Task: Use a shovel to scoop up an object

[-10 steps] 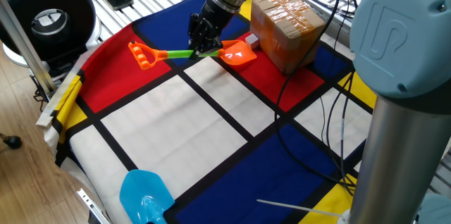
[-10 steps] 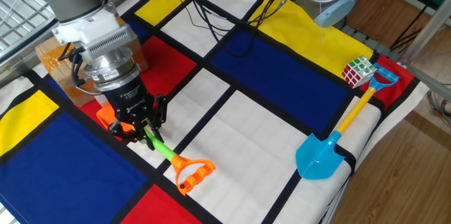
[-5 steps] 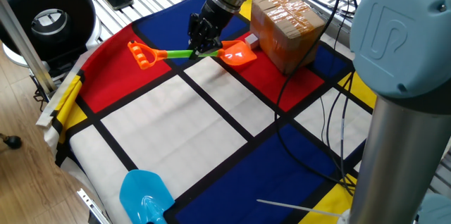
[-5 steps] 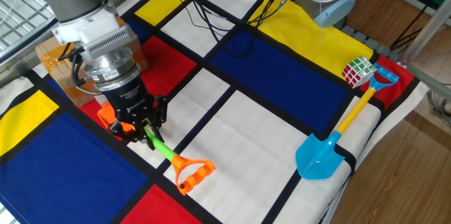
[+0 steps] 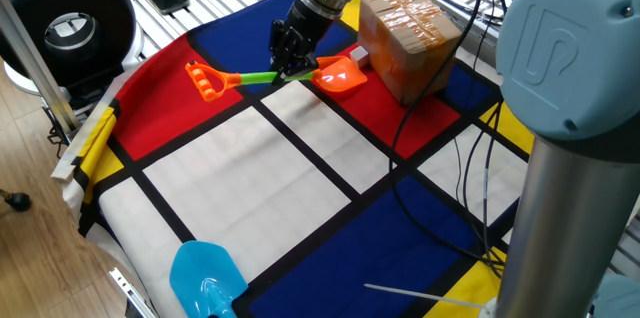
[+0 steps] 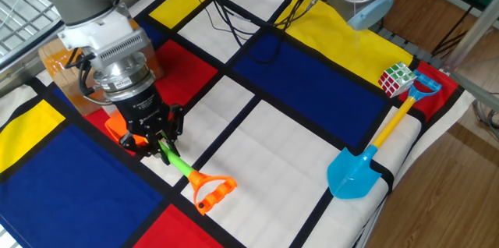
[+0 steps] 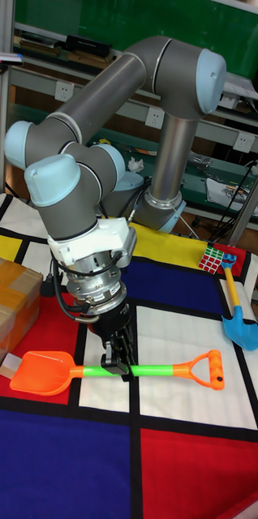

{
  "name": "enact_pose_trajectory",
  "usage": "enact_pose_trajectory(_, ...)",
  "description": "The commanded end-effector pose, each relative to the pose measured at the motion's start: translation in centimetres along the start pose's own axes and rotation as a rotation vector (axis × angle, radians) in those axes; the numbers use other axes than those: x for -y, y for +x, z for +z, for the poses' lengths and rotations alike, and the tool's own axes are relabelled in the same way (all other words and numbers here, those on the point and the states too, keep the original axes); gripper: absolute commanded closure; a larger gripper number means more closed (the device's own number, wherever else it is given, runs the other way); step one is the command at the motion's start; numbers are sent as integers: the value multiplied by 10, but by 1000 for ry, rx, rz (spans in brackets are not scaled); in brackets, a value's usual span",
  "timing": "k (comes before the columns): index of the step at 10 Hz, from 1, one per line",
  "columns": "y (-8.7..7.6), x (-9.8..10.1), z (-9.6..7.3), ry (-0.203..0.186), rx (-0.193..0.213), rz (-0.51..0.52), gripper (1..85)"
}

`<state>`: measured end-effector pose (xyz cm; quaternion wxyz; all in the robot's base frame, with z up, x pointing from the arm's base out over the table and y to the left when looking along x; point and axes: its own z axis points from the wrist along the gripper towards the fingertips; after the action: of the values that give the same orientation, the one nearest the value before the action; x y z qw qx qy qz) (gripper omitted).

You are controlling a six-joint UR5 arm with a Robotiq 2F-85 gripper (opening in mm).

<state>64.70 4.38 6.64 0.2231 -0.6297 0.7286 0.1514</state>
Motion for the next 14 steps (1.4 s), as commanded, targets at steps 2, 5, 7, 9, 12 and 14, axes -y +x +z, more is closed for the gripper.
enact_pose_trajectory(2,3,3,-1,9,-5,2,847)
enact_pose_trajectory(5,5,3,-1,8,-12,5,847)
enact_pose_trajectory(7,4,5,-1,14,-8,15,847)
enact_pose_trajectory(9,6,6,-1,18,-17,9,847)
enact_pose_trajectory(12,9,5,-1,16,-30,-2,847)
enact_pose_trajectory(14,11,5,-1,15,-34,-3,847)
